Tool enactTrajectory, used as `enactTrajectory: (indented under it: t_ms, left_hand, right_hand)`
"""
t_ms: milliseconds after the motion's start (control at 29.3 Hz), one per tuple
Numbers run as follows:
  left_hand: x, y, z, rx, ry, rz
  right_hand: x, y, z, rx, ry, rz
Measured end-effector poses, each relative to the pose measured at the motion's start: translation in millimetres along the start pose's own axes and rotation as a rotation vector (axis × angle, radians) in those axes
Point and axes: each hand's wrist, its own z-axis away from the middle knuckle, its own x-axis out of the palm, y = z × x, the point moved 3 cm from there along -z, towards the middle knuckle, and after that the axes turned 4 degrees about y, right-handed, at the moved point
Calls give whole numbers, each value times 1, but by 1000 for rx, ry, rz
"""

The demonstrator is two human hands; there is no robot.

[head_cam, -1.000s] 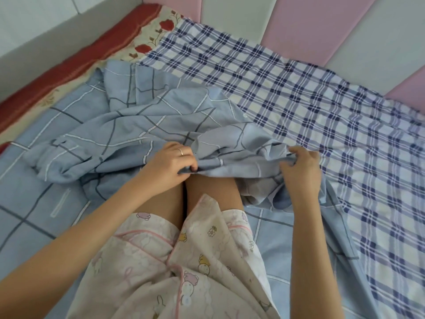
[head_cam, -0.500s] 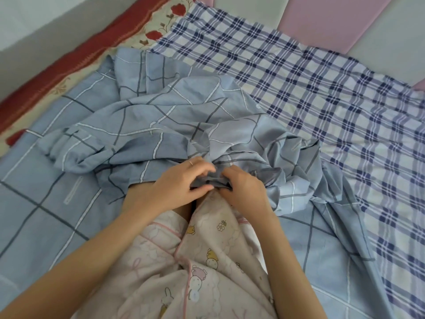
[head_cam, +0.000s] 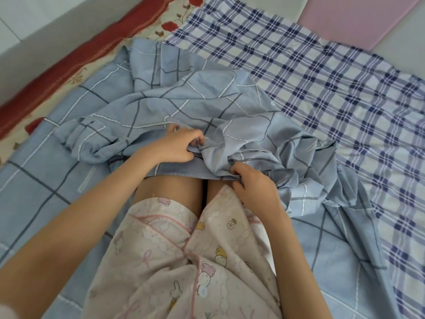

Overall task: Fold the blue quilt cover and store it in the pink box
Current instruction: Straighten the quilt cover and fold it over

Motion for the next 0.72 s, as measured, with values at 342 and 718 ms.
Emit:
enactTrajectory:
  t_ms: [342,718]
  left_hand:
    - [1,-1,-12,36,20,-23]
    - [-39,-1,34,167,600,129]
  right_hand:
    - [-1,0,1,-10,-12,-8]
    - [-17,6,3,22,289,-97]
